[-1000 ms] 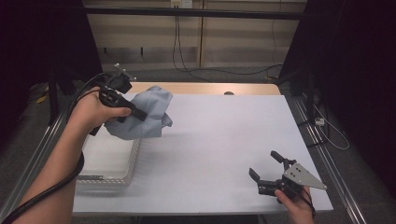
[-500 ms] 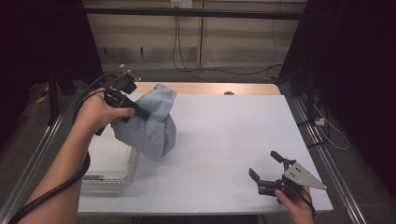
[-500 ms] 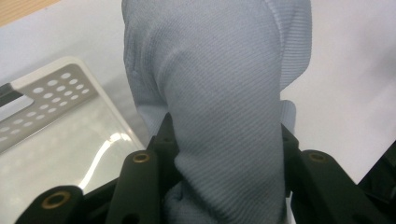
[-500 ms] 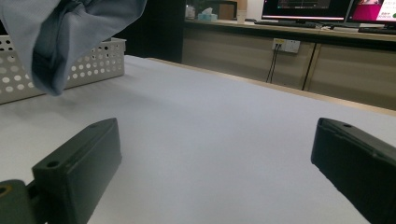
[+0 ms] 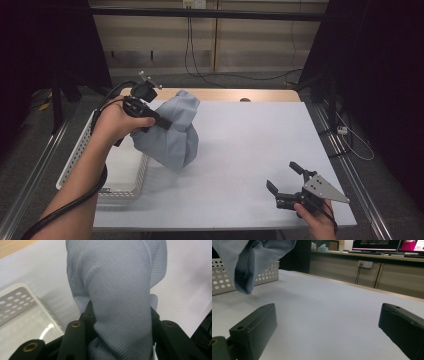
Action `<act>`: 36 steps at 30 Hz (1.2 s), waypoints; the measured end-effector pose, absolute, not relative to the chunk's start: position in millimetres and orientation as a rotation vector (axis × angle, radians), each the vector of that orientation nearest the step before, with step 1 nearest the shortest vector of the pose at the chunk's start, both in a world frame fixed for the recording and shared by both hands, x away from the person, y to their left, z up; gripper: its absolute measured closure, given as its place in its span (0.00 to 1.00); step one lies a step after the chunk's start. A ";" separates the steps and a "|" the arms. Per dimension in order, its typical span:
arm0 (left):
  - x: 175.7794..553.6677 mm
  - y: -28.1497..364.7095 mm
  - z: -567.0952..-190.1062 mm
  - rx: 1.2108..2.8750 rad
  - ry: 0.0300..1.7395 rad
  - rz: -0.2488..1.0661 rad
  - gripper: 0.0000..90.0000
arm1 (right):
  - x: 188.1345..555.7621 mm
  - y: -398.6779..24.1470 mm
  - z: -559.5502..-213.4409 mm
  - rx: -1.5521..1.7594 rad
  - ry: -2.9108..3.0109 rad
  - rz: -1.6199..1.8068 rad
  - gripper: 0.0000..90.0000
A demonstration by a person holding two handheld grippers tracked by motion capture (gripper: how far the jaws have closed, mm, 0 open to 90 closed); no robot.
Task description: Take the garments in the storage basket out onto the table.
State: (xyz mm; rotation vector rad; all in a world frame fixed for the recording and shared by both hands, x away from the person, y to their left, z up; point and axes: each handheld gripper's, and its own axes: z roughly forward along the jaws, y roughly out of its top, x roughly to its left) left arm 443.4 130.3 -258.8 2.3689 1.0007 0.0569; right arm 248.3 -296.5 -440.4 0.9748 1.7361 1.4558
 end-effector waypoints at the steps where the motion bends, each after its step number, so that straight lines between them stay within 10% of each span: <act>1: 442.9 128.0 -259.7 2.371 0.995 0.058 0.65 | 248.4 -296.5 -440.5 0.975 1.737 1.455 0.01; 36: 436.4 70.0 -297.8 2.357 0.827 -0.003 0.65 | 249.3 -295.8 -441.8 0.976 1.752 1.452 0.01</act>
